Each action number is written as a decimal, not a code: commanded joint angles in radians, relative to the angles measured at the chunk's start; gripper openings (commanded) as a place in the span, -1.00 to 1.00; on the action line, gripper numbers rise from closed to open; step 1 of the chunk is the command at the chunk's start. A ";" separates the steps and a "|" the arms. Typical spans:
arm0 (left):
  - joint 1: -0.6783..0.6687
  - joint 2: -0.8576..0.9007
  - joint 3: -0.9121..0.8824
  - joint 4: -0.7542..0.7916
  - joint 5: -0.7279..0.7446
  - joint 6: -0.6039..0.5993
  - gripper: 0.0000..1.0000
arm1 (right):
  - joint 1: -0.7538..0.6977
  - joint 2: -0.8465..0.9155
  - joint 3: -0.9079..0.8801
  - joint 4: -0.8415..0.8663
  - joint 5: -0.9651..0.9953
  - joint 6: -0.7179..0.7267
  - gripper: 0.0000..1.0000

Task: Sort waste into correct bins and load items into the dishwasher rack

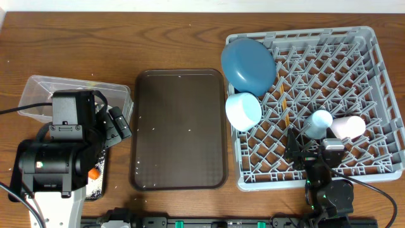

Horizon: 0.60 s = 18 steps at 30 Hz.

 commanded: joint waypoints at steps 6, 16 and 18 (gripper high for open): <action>0.006 -0.201 -0.127 0.208 -0.090 -0.005 0.96 | -0.010 -0.006 -0.004 -0.001 -0.008 -0.002 0.99; 0.006 -0.628 -0.621 0.798 -0.089 -0.005 0.96 | -0.010 -0.006 -0.004 0.000 -0.008 -0.002 0.99; 0.006 -0.701 -0.699 0.851 -0.085 -0.005 0.96 | -0.010 -0.006 -0.004 -0.001 -0.008 -0.002 0.98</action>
